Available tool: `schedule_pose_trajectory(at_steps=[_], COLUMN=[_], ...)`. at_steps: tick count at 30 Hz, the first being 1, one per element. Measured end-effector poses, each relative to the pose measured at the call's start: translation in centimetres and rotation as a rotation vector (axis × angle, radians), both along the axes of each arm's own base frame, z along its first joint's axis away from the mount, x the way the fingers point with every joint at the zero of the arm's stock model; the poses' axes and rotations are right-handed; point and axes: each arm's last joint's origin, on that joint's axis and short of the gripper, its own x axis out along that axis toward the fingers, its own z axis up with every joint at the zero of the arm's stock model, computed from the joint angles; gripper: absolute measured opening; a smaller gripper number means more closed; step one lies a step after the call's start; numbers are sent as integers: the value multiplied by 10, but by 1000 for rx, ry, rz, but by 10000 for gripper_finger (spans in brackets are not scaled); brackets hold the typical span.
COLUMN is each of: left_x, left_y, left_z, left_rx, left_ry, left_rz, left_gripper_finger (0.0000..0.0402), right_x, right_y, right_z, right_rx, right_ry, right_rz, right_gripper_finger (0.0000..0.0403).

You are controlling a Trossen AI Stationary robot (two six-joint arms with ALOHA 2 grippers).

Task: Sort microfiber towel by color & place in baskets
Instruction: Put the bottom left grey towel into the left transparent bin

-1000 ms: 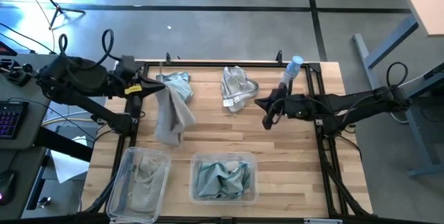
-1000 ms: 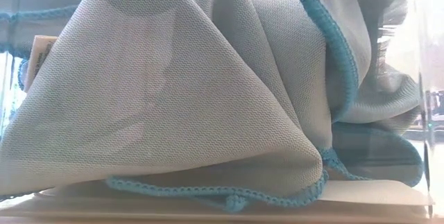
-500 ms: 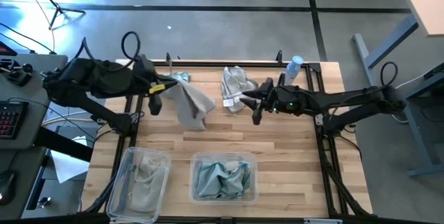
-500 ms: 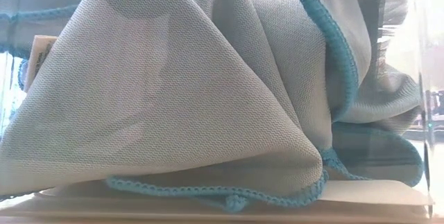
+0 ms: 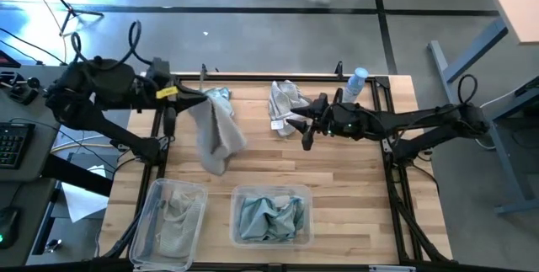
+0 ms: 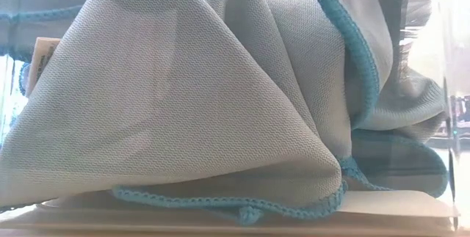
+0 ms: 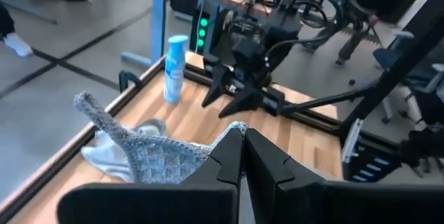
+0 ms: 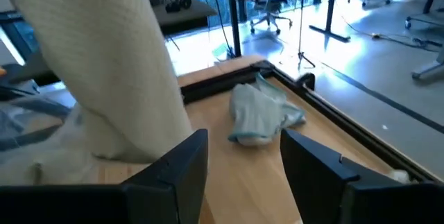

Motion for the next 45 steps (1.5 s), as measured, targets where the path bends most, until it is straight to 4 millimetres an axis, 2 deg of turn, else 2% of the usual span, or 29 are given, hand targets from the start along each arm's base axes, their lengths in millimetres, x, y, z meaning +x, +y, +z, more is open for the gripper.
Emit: schedule_pose_trajectory(at_steps=[8, 15, 28, 32, 37, 40, 45], left_x=[19, 21, 15, 11, -7, -28, -76], left_y=[5, 5, 6, 4, 0, 0, 5], left_z=[-5, -11, -22, -23, -2, 17, 45], left_rx=[70, 66, 10, -66, -210, -263, -353], left_ry=[51, 107, 215, 232, 147, 67, -71], left_rz=[22, 16, 50, -21, -185, -283, -320], left_gripper_finger=[0, 0, 0, 0, 0, 0, 0], right_x=[35, 62, 65, 64, 61, 60, 60], right_y=[2, 4, 3, 3, 3, 3, 3], right_z=[5, 13, 6, 3, -3, -4, -5], right_rx=[-14, -66, -71, -69, -65, -65, -65], right_ry=[-2, 53, 146, 185, 254, 268, 269], right_rz=[81, 117, 120, 122, 123, 124, 124], right_gripper_finger=[177, 177, 177, 177, 177, 177, 177])
